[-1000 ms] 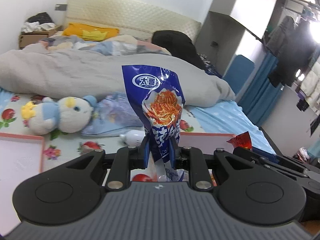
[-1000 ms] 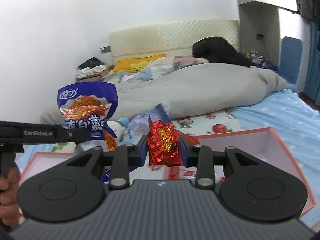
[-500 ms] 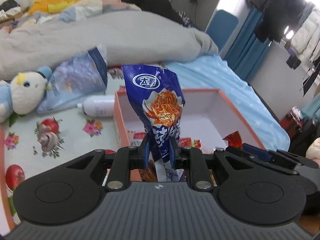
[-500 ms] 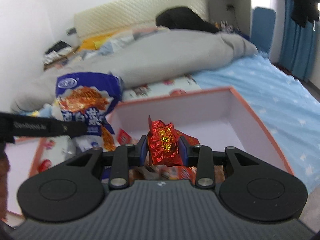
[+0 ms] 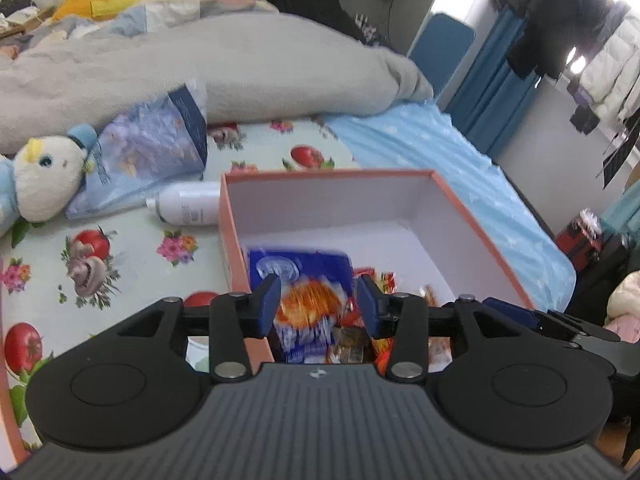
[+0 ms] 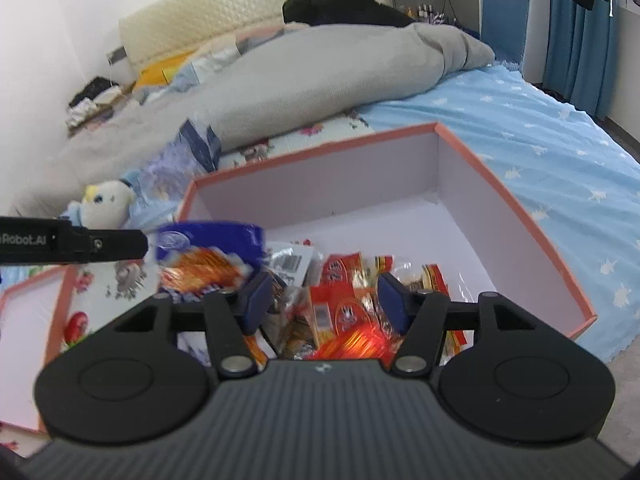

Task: Organize snacks
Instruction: 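Lower both packets into the deeper pink box and open both grippers, then withdraw both open grippers up and away from the filled box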

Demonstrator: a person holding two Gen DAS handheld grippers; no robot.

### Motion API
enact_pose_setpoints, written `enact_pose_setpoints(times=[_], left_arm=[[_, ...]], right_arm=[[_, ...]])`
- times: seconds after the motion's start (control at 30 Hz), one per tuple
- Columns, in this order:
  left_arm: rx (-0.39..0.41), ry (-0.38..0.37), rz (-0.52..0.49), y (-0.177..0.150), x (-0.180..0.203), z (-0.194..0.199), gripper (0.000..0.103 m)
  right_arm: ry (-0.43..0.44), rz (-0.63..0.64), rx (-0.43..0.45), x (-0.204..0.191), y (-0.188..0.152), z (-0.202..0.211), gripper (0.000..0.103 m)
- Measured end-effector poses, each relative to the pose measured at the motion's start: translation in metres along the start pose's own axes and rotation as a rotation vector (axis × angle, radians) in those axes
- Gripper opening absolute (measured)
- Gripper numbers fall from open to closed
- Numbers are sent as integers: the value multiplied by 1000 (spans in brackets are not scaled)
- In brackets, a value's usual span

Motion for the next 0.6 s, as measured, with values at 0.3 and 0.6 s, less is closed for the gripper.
enact_pose_setpoints(times=[0.3,0.6], left_arm=[[143,-3,-37,30,18,64,58],[225,11,-57,25,24,116,61]], right_arm=[[63,12,145,-19,41,49,61],[113,15,241,-38,50,99,61]])
Point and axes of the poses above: each gripper's, at about its wrist camera, not at the fingertips, and z roughly against the way its jaws point, x to its right, y to its top, the point moved 8 cm from there along -z, roughly the way its jaws point, and after that the axes turned 13 degrees about x, right-handed, at the moved point
